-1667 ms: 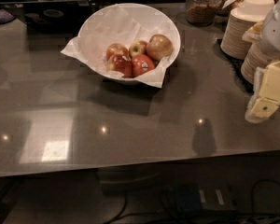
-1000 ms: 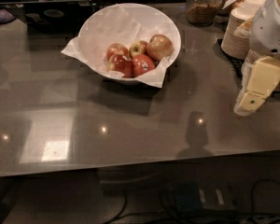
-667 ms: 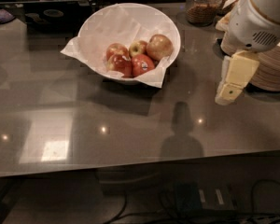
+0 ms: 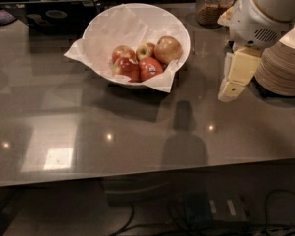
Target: Pick apple from white bowl
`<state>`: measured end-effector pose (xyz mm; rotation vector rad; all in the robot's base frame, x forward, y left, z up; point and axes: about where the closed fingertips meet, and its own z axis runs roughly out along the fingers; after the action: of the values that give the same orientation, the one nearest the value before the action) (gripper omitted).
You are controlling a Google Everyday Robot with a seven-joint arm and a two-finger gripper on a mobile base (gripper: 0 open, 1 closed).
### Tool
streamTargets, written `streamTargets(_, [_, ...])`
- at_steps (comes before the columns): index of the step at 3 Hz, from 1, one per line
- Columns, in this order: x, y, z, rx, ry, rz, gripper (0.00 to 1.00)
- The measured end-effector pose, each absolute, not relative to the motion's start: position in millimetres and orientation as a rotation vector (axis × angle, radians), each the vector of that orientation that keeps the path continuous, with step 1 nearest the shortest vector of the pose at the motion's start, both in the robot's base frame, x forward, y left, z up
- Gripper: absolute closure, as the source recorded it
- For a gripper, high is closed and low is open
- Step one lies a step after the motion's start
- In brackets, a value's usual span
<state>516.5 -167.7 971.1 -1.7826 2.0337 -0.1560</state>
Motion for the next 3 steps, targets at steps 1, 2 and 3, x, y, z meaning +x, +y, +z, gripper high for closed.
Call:
streamTargets(1, [526.7,-163.7,974.3,-1.722,2.001,-0.127,0.00])
streamTargets(2, [553.1,-153.5,977.5,-1.654,1.915,-0.066,0.00])
streamTargets(3, [582.1,-143.0,977.6,-1.598,1.825,0.052,0.00])
